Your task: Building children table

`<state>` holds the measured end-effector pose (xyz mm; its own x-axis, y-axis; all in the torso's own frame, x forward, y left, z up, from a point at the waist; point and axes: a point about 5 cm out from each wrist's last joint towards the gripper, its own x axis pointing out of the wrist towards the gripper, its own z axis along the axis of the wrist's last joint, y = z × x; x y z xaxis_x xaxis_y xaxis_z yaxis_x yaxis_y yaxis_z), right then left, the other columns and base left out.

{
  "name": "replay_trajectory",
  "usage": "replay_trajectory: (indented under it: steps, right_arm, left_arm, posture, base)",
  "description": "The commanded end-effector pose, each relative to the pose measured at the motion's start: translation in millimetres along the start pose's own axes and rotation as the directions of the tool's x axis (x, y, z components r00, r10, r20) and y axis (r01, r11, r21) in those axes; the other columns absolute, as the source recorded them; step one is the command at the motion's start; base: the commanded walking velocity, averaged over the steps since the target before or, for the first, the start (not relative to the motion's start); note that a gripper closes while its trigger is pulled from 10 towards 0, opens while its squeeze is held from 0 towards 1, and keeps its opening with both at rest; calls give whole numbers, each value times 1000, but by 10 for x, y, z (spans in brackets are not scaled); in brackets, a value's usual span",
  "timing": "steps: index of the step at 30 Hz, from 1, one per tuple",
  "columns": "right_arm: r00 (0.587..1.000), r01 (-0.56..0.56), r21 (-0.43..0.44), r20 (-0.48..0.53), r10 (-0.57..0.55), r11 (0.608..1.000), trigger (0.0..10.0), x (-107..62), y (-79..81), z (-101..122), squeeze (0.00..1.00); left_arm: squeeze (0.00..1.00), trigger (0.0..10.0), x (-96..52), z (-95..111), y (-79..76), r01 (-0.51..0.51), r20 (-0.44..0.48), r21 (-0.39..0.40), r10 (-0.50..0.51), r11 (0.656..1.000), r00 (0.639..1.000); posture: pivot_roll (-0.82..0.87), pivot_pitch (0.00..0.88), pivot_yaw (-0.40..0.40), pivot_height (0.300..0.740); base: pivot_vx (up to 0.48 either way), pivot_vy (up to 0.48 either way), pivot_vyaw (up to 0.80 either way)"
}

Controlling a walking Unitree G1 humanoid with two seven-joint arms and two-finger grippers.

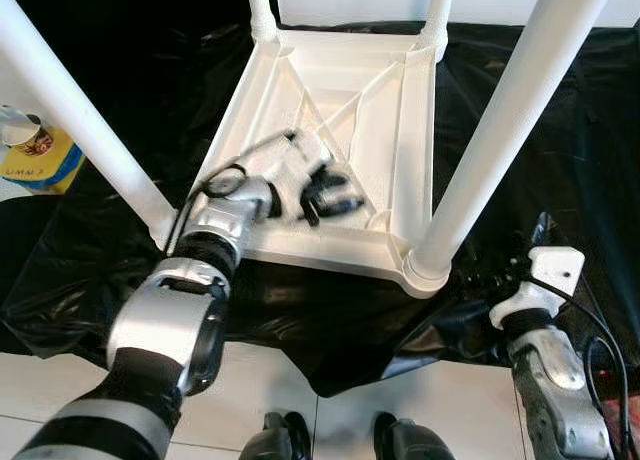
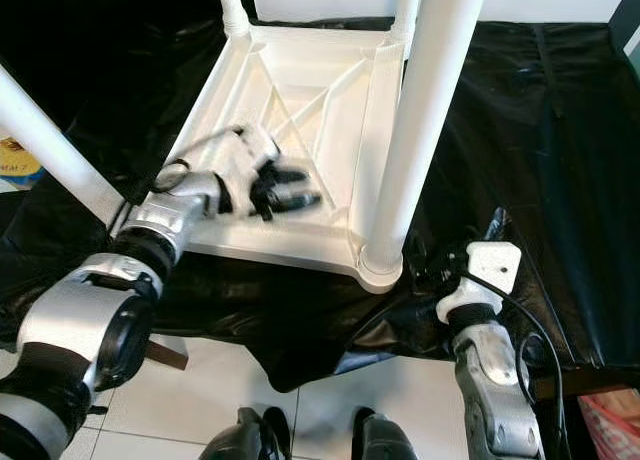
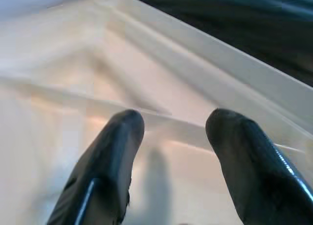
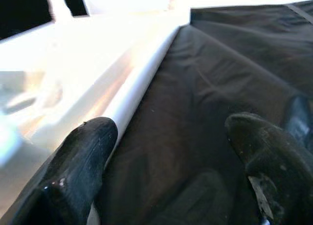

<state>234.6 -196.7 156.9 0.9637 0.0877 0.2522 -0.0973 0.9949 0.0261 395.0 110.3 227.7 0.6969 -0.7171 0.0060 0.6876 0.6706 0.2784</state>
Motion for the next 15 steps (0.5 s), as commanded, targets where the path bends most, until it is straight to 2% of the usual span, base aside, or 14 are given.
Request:
replay_trajectory:
  steps: [1,10,12,13,15]
  right_arm:
    - [999,-30,32,-11,30,999,10000,-52,-9,25,0]
    - [999,-41,35,-12,41,999,10000,-62,-10,36,0]
    - [960,-268,-6,-80,267,963,10000,-106,-133,170,0]
    - [933,-346,-19,-111,342,938,10000,-113,-166,215,0]
    - [888,-440,-19,-160,432,898,10000,-118,-177,248,0]
  left_arm:
    - [0,10000,-107,-60,43,-52,-8,-27,51,998,999]
    - [0,10000,-136,-57,49,-58,-4,-24,58,998,998]
    - [0,10000,-506,-75,-36,-78,17,27,78,997,997]
    - [0,10000,-628,-73,-85,-77,14,44,77,996,997]
    - [0,10000,-722,-73,-140,-65,13,37,64,997,998]
  posture:
    - [-160,187,75,740]
    - [-160,187,75,740]
    - [-144,175,57,740]
    - [-144,175,57,740]
    - [-135,169,56,740]
  base:
    - [0,0,0]
    - [0,0,0]
    - [0,0,0]
    - [0,0,0]
    - [0,0,0]
